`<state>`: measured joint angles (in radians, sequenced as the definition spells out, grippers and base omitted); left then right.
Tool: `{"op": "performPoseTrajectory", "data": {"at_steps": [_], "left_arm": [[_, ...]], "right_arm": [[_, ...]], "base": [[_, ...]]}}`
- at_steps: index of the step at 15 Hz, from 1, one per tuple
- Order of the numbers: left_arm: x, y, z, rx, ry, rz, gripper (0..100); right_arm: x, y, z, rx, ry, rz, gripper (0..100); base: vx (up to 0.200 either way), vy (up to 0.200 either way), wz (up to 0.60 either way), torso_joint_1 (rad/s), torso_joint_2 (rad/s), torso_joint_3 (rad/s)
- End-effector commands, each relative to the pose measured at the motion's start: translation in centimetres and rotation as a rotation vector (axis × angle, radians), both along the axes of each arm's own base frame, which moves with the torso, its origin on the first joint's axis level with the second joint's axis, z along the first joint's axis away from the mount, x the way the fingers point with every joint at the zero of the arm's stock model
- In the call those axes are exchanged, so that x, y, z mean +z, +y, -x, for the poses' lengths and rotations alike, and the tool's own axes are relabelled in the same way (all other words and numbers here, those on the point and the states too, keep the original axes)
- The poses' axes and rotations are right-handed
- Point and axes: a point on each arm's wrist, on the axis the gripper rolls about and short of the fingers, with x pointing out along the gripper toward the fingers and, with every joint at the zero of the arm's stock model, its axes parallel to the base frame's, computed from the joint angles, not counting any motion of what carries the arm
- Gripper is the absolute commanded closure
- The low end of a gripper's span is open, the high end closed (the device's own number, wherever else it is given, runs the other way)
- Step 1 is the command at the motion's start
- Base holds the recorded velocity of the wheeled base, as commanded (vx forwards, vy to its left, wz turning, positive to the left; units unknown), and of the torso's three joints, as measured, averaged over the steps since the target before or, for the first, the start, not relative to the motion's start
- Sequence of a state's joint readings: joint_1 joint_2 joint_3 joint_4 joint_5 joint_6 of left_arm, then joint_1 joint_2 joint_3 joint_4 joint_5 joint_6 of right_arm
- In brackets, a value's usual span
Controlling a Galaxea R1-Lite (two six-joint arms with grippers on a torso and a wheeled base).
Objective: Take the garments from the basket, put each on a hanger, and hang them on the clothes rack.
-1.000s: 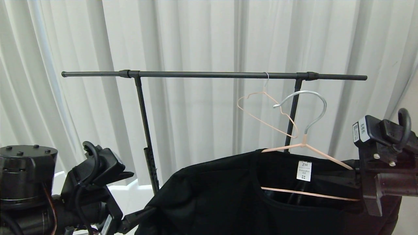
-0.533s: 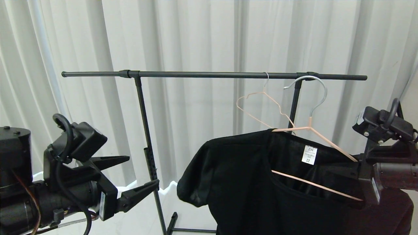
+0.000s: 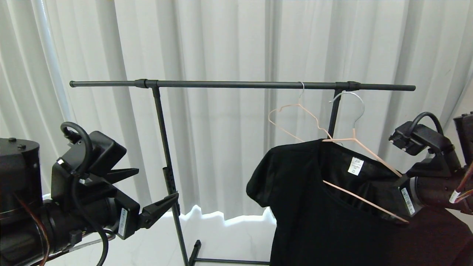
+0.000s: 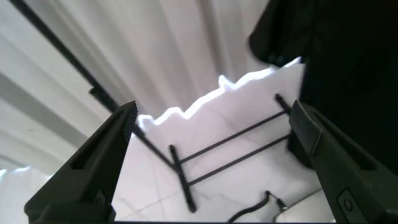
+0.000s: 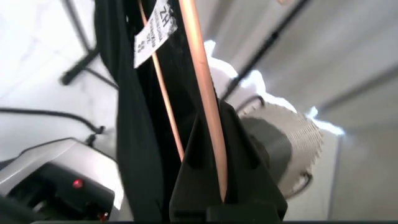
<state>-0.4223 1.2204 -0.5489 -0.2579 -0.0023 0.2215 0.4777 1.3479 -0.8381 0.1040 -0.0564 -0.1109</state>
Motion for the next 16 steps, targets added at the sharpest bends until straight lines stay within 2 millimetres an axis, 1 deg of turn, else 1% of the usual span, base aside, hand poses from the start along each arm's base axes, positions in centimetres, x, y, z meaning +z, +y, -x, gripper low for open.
{"op": "performPoseTrajectory", "data": {"at_steps": [1, 3, 5, 9, 12, 14, 16], "left_arm": [[0.1, -0.3, -0.3, 0.007, -0.011, -0.014, 0], [0.0, -0.3, -0.8, 0.063, -0.029, -0.032, 0], [-0.1, -0.4, -1.0, 0.098, -0.032, -0.047, 0], [-0.1, -0.5, -1.3, 0.097, -0.028, -0.049, 0], [-0.3, -0.7, -1.7, 0.098, -0.029, -0.049, 0], [-0.3, -0.9, -2.5, 0.113, -0.056, -0.041, 0], [-0.5, -1.0, -3.0, 0.159, -0.074, -0.053, 0]], "right_arm": [[-1.1, 0.5, -1.2, -0.061, 0.048, 0.021, 100], [-1.2, 1.2, -1.9, -0.09, 0.065, -0.003, 100], [-1.0, 2.0, -2.4, -0.098, 0.064, -0.014, 100], [-1.0, 2.7, -3.2, -0.094, 0.061, -0.012, 100], [-0.7, 2.9, -3.4, -0.102, 0.03, -0.022, 100], [-0.2, 2.8, -3.4, -0.134, 0.0, -0.011, 100], [0.1, 3.1, -3.2, -0.123, -0.011, -0.014, 100]], "base": [[0.0, 0.0, 0.0, 0.0, 0.0, 0.0], [0.0, 0.0, 0.0, 0.0, 0.0, 0.0], [0.0, 0.2, 0.0, 0.0, 0.0, 0.002], [0.0, 0.2, 0.0, 0.002, 0.0, 0.004], [0.0, 0.0, 0.0, 0.0, 0.0, 0.0], [0.0, 0.0, 0.0, 0.0, 0.0, 0.0], [0.0, 0.0, 0.0, 0.0, 0.0, 0.0]]}}
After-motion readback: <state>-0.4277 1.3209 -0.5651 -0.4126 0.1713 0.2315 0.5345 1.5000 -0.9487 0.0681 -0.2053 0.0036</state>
